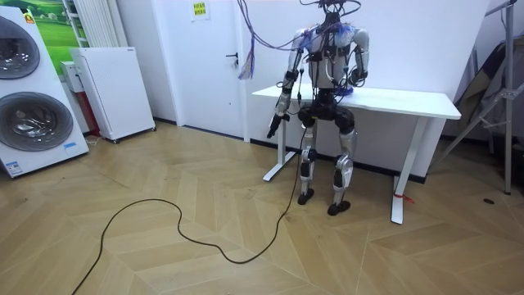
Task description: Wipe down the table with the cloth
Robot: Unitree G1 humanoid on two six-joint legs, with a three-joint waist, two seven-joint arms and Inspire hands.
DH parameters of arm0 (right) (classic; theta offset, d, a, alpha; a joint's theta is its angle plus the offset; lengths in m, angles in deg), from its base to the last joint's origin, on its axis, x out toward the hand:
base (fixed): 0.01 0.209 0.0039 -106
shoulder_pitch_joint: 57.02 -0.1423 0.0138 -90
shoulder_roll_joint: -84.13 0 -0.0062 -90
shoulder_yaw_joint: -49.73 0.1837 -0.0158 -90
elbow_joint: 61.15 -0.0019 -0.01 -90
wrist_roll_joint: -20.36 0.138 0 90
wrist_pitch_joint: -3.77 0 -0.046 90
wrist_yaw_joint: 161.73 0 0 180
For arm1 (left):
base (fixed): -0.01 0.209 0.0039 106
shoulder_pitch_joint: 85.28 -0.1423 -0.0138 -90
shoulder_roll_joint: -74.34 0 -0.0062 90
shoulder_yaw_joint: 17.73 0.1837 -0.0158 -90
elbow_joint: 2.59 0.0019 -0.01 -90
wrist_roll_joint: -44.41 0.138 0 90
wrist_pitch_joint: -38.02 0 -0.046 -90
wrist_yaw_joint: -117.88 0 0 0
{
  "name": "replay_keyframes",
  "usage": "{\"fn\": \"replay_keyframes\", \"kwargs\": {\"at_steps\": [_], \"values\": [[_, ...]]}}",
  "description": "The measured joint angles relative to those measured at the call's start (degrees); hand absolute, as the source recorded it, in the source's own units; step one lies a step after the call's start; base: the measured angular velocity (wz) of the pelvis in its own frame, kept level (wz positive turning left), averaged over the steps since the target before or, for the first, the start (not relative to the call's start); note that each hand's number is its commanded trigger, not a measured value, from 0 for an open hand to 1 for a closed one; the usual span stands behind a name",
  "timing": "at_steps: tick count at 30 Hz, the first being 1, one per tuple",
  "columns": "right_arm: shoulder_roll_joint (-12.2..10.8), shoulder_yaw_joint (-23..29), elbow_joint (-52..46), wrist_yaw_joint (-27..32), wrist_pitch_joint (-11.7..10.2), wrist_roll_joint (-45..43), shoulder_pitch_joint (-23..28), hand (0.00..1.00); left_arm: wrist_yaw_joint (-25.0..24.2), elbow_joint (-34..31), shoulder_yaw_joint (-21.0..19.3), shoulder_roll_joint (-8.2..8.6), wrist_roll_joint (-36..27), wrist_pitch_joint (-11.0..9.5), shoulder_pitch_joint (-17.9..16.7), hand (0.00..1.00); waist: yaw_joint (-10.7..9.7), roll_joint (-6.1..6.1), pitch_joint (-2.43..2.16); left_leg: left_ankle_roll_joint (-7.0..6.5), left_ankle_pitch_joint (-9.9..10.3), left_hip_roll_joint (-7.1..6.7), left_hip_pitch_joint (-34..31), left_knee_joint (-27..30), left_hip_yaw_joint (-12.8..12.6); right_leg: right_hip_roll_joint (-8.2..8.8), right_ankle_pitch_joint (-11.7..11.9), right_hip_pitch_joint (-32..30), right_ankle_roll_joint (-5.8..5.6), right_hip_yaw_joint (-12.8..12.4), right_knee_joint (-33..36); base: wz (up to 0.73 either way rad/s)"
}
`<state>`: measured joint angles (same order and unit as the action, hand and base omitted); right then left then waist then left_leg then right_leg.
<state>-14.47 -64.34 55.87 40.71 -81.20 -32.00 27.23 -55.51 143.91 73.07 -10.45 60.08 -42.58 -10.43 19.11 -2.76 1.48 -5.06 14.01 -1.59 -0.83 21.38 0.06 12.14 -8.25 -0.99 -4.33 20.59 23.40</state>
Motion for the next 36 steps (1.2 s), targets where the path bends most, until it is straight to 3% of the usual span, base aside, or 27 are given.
{"fn": "replay_keyframes", "kwargs": {"at_steps": [1,2,3,6,8,9,10,11,12,13,14,15,17,18,19,20,21,22,23,24,25,27,29,30,32,33,36], "values": [[0.1,0.1,0.3,0.0,0.0,0.4,0.1,1.00,0.0,-0.2,-0.2,-0.19,-0.1,0.0,0.0,0.00,-0.4,-0.07,-0.13,0.07,0.0,0.08,0.0,0.1,0.4,1.06,-0.1,-0.8,0.01,-0.4,2.1,0.21],[0.2,0.6,1.2,0.2,-0.1,1.1,0.3,1.00,0.0,-0.4,-0.9,-0.60,-0.1,-0.7,0.3,0.00,-0.9,-0.40,-0.25,0.45,0.0,0.61,0.2,0.1,0.4,3.53,-0.4,-1.6,-0.40,-2.2,4.6,0.46],[0.3,1.0,1.9,0.3,-0.1,1.7,0.6,1.00,-0.1,-0.9,-2.1,-0.98,-0.1,-1.4,0.4,0.00,-1.9,0.04,-0.70,0.87,0.3,1.38,0.2,0.2,0.3,5.86,-0.4,-1.4,-0.76,-3.5,4.4,0.50],[0.5,3.0,3.8,1.2,-0.8,2.9,1.9,1.00,-0.1,-2.7,-3.1,-1.71,-0.1,-1.9,0.6,0.00,-3.9,1.05,-1.22,2.81,0.4,3.13,0.3,0.5,-0.1,8.67,0.7,1.0,-1.15,-4.8,0.1,0.41],[1.5,5.8,5.8,2.7,-2.8,3.8,3.2,1.00,-0.1,-2.9,-3.1,-2.33,0.1,-1.9,1.1,0.00,-5.0,2.36,-1.92,4.94,0.3,4.97,0.4,0.7,-1.1,9.82,3.2,3.4,-1.75,-3.5,-5.1,0.09],[1.5,7.9,7.1,3.1,-3.8,4.4,3.7,1.00,0.0,-3.0,-3.4,-2.90,0.0,-1.9,1.1,0.00,-5.4,3.07,-2.01,6.19,0.3,6.43,0.6,1.0,-1.9,9.09,3.8,4.3,-2.31,-2.9,-5.9,-0.16],[1.7,8.6,7.7,3.3,-4.3,4.7,3.8,1.00,0.0,-3.1,-3.4,-3.29,0.0,-1.9,0.9,0.00,-5.6,3.42,-1.97,7.13,0.4,7.40,0.8,1.2,-2.8,8.48,4.2,4.4,-2.15,-2.6,-5.7,-0.40],[2.1,10.2,8.3,3.9,-5.1,4.9,4.5,1.00,0.0,-3.1,-3.5,-3.88,-0.1,-1.9,0.0,0.00,-5.9,4.06,-1.95,9.29,0.5,9.28,1.4,1.5,-4.7,7.39,5.1,4.8,-3.51,-1.2,-5.7,-0.53],[3.5,12.2,8.5,4.6,-5.8,5.0,5.3,1.00,0.1,-2.7,-4.3,-3.17,-0.3,-2.0,-0.6,0.00,-6.8,3.08,-2.14,11.08,0.6,11.77,1.6,1.6,-5.3,5.28,3.0,4.9,-4.78,0.2,-5.2,-0.47],[4.4,13.6,8.5,5.4,-6.3,5.0,6.1,1.00,0.1,-2.4,-4.5,-2.74,-0.3,-2.0,-0.8,0.00,-7.6,2.33,-2.15,12.04,0.2,13.21,1.9,1.2,-5.4,3.96,2.3,4.4,-3.75,0.8,-4.4,-0.24],[5.9,16.7,8.3,6.5,-6.6,5.1,7.2,1.00,0.1,-2.0,-5.4,-2.27,-0.2,-2.1,-1.4,0.00,-8.7,2.39,-2.10,14.03,-1.1,15.17,2.2,-0.5,-5.7,2.39,-0.7,2.8,-2.16,1.5,-2.1,-0.05],[7.3,20.1,8.3,7.5,-6.6,5.5,8.3,1.00,0.1,-2.0,-6.4,-1.83,-0.2,-2.3,-2.0,0.00,-10.0,2.24,-2.31,15.50,-2.6,16.86,2.6,-2.4,-5.8,1.17,-3.6,0.9,-1.33,1.6,0.9,-0.03],[9.9,24.5,8.8,8.2,-6.5,6.0,9.9,1.00,0.2,-2.0,-7.5,-1.03,0.2,-2.3,-2.5,0.00,-12.4,2.95,-2.54,16.06,-5.2,17.96,2.6,-4.2,-5.8,-0.03,-6.6,-1.4,-0.11,1.2,4.4,0.07],[12.0,26.9,10.1,8.8,-6.4,7.3,10.3,1.00,0.2,-2.4,-7.5,-0.41,0.2,-2.3,-2.6,0.00,-13.1,3.40,-2.23,15.55,-6.7,17.98,2.5,-4.2,-7.8,-0.52,-7.2,-2.4,0.70,0.8,5.4,0.03],[12.8,28.2,10.9,9.0,-6.3,7.8,10.3,1.00,0.1,-2.6,-7.5,-0.08,0.3,-2.4,-2.7,0.00,-13.3,3.60,-1.90,15.22,-7.6,17.95,2.4,-3.9,-9.1,-0.69,-7.2,-2.6,0.92,0.6,5.4,0.00],[13.7,30.4,12.6,9.5,-5.8,7.9,10.4,1.00,0.1,-2.8,-7.5,0.27,0.8,-2.7,-2.6,0.00,-14.2,3.96,-1.64,14.32,-8.9,17.55,1.7,-3.5,-10.5,-1.52,-7.4,-2.8,1.85,-0.3,5.0,0.12],[14.0,31.1,12.9,9.8,-5.4,7.9,10.7,1.00,0.1,-2.8,-7.5,0.30,1.0,-2.9,-2.8,0.00,-14.7,4.11,-1.61,14.23,-8.9,17.23,1.4,-3.3,-10.8,-2.04,-7.5,-3.0,2.18,-1.0,4.8,0.24],[14.7,32.4,13.5,10.2,-4.9,8.1,12.2,1.00,0.1,-2.8,-7.7,0.17,1.0,-3.3,-2.6,0.00,-15.6,4.69,-1.78,13.97,-8.8,16.00,1.5,-2.9,-11.6,-3.49,-7.5,-3.0,2.67,-3.5,4.2,0.28],[14.6,32.8,14.3,10.9,-4.9,9.3,13.3,1.00,0.1,-2.7,-7.7,-0.25,1.0,-3.4,-3.0,0.00,-15.9,5.04,-1.99,12.76,-7.9,14.66,1.8,-2.6,-12.2,-4.97,-7.2,-2.5,3.53,-6.4,2.8,0.16],[14.7,33.4,14.8,11.2,-4.9,9.7,14.3,1.00,0.0,-2.6,-7.4,-0.30,0.8,-3.4,-3.2,0.00,-16.1,5.08,-1.98,12.16,-6.2,13.29,2.5,-2.4,-12.3,-6.45,-6.8,-1.9,4.15,-8.1,1.5,0.00],[14.7,33.6,14.9,11.2,-4.9,9.8,14.3,1.00,0.0,-2.6,-7.3,-0.30,0.6,-3.4,-3.4,0.00,-15.8,5.03,-1.96,11.93,-5.2,12.51,2.7,-2.2,-12.3,-6.89,-6.7,-2.0,4.25,-8.8,1.2,-0.25],[14.5,33.9,15.0,11.2,-4.4,10.0,14.0,1.00,-0.8,-2.6,-7.3,-0.31,0.7,-2.5,-4.0,0.00,-15.1,3.85,-2.28,10.61,-2.9,10.43,3.4,-2.3,-10.8,-8.66,-5.0,-1.9,4.47,-11.4,-0.9,-0.44],[14.3,33.9,14.5,11.2,-3.8,9.1,13.5,1.00,-1.2,-2.4,-7.3,-0.21,0.7,-2.0,-4.3,0.00,-14.0,2.66,-2.38,9.72,-2.0,9.84,3.5,-3.2,-10.5,-9.68,-2.4,-1.7,4.41,-12.4,-3.0,-0.61],[14.2,33.7,13.5,11.2,-3.6,8.8,13.4,1.00,-1.2,-2.4,-7.3,-0.14,0.6,-1.8,-4.4,0.00,-13.7,1.79,-2.33,9.39,-1.8,9.52,3.7,-3.4,-10.4,-9.61,-1.3,-1.4,4.12,-12.2,-4.3,-0.54],[13.9,33.3,12.1,11.2,-3.5,8.5,13.4,1.00,-1.0,-2.4,-7.2,-0.14,-0.2,-1.8,-4.4,0.00,-13.8,1.44,-2.16,9.13,-1.7,8.54,4.4,-4.5,-10.0,-9.48,0.1,-0.8,3.79,-12.7,-5.9,-0.33],[13.0,32.5,9.9,11.2,-1.9,8.1,13.5,1.00,-0.9,-2.5,-7.2,-0.20,-0.2,-1.8,-4.3,0.00,-13.6,1.08,-2.23,8.99,-1.8,8.13,4.7,-5.1,-10.0,-9.40,1.2,-0.5,3.82,-13.0,-6.7,-0.32],[11.2,28.0,4.9,10.6,0.1,6.5,13.6,1.00,0.4,-2.5,-6.0,-0.18,-0.5,-1.8,-3.9,0.00,-12.9,0.68,-2.04,8.93,-2.1,7.64,4.9,-6.1,-9.2,-9.43,2.8,-0.6,3.89,-12.3,-8.5,-0.35]]}}
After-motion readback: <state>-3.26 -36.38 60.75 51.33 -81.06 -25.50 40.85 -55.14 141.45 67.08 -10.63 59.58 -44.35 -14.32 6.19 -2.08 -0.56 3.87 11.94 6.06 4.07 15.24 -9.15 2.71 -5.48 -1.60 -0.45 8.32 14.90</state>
